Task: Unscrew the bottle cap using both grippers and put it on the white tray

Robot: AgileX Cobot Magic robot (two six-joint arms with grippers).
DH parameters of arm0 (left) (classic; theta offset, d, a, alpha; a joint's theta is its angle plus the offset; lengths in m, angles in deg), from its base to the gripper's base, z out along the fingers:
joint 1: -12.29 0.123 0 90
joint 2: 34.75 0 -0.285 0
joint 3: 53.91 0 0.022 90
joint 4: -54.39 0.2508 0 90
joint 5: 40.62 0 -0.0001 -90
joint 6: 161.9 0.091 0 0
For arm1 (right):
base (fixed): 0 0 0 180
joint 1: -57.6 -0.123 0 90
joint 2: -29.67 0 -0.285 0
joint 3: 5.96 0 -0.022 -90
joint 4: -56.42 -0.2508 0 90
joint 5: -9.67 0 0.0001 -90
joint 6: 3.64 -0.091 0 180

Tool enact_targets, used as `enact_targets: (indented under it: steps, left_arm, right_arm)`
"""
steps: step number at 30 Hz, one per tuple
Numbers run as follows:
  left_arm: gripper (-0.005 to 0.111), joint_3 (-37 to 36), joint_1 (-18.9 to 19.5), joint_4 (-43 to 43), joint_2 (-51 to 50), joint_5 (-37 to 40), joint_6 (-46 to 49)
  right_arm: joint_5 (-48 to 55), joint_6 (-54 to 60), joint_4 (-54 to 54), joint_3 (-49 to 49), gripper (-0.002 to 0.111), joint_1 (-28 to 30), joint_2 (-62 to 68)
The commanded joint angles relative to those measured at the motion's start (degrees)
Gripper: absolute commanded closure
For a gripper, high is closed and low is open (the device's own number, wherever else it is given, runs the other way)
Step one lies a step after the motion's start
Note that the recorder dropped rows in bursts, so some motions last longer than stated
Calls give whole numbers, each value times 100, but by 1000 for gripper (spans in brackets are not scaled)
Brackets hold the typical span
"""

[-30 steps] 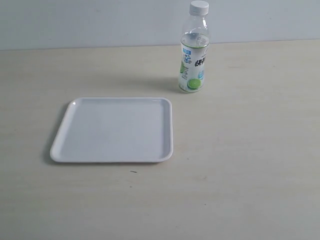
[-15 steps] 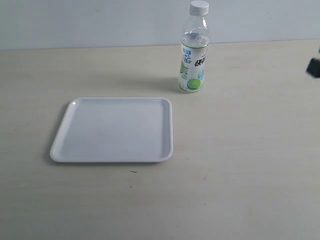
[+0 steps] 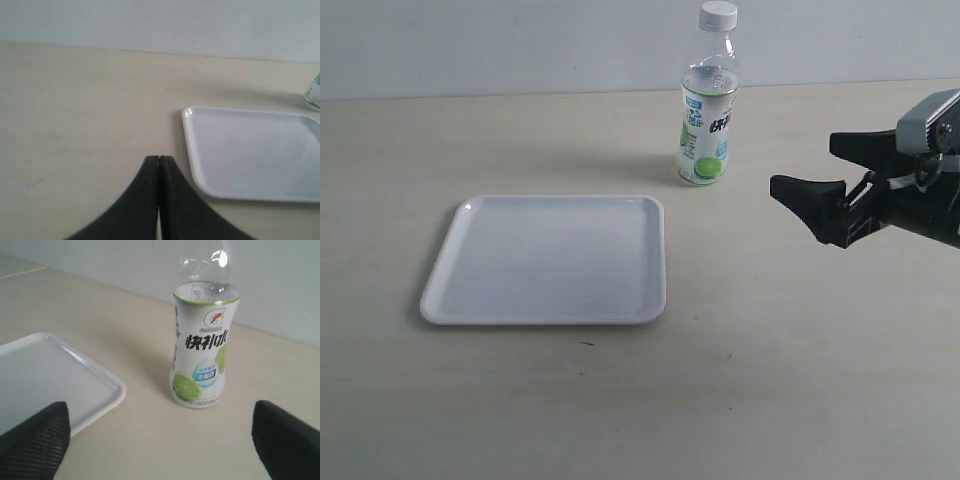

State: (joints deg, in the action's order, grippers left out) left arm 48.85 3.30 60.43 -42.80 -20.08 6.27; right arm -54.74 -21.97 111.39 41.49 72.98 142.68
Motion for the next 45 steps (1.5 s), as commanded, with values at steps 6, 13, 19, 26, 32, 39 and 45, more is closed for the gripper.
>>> enact_targets:
  steps: [6, 13, 19, 26, 32, 39, 45]
  left_arm:
    - [107, 2, -28, 2, 26, -32, -46]
    - [107, 2, -28, 2, 26, -32, -46]
    - [107, 2, -28, 2, 26, -32, -46]
    - [107, 2, -28, 2, 26, -32, -46]
    - [107, 2, -28, 2, 26, -32, -46]
    - [107, 2, -28, 2, 26, -32, -46]
    - [107, 2, -28, 2, 26, -32, -46]
  right_arm:
    - [-298, 175, -120, -1562, 4, -598, 1175]
    - [182, 175, -630, -2607, 4, -1149, 1958]
    - [182, 175, -1218, -3005, 4, -1241, 2271]
    - [182, -22, -1518, -3536, 4, -1295, 2755]
    - [182, -34, -1382, -4055, 4, -1504, 3228]
    - [331, -34, -1413, -4212, 4, -1674, 3368]
    - [566, -34, -1624, -4212, 17, -1674, 3368]
